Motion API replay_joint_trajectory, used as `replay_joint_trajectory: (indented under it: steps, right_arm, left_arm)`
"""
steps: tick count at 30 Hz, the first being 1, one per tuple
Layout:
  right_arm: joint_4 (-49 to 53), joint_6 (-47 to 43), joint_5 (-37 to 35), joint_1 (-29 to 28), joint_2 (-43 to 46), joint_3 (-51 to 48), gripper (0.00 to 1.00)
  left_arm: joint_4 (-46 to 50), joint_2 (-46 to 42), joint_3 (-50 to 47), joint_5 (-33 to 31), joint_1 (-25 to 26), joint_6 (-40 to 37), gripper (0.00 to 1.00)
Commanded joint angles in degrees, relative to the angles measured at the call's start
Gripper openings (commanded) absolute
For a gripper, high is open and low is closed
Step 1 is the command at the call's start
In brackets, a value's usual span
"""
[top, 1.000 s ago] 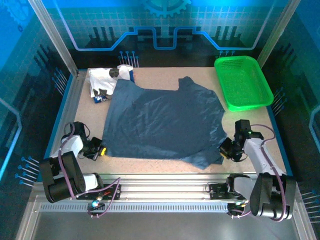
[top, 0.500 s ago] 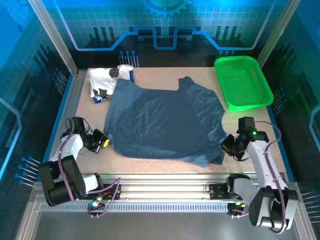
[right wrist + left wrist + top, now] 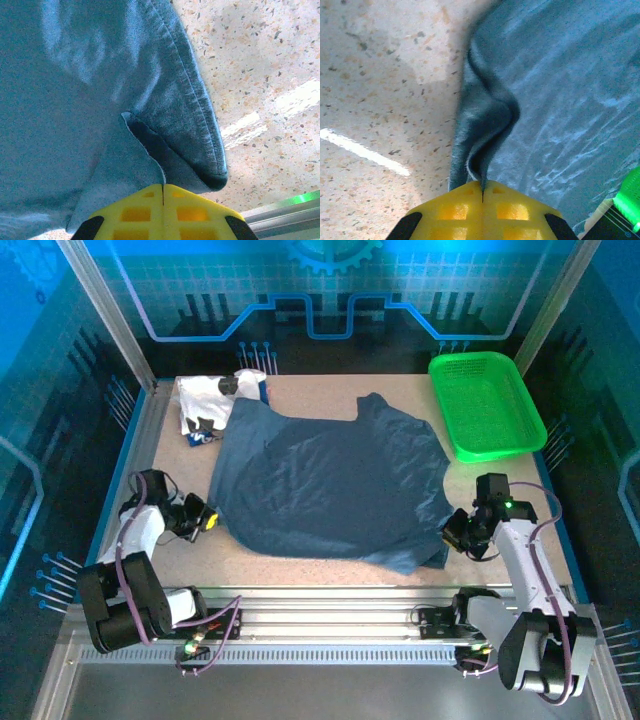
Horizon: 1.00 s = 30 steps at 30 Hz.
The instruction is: Fold and stack the t-shirts
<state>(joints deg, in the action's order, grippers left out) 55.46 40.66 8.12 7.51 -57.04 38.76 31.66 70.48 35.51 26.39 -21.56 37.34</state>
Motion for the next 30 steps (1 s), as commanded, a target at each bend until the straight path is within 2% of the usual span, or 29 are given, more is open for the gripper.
replay_joint_trajectory:
  steps: [1, 30]
  right_arm:
    - [0.2, -0.3, 0.2, -0.4, -0.9, 2.3, 0.00]
    - [-3.8, -7.9, -4.0, -2.1, -26.9, 26.2, 0.00]
  left_arm:
    - [1.0, -0.4, 3.2, 2.1, 0.2, -0.2, 0.00]
    - [-5.0, 18.1, 18.7, 2.7, 1.4, -0.7, 0.00]
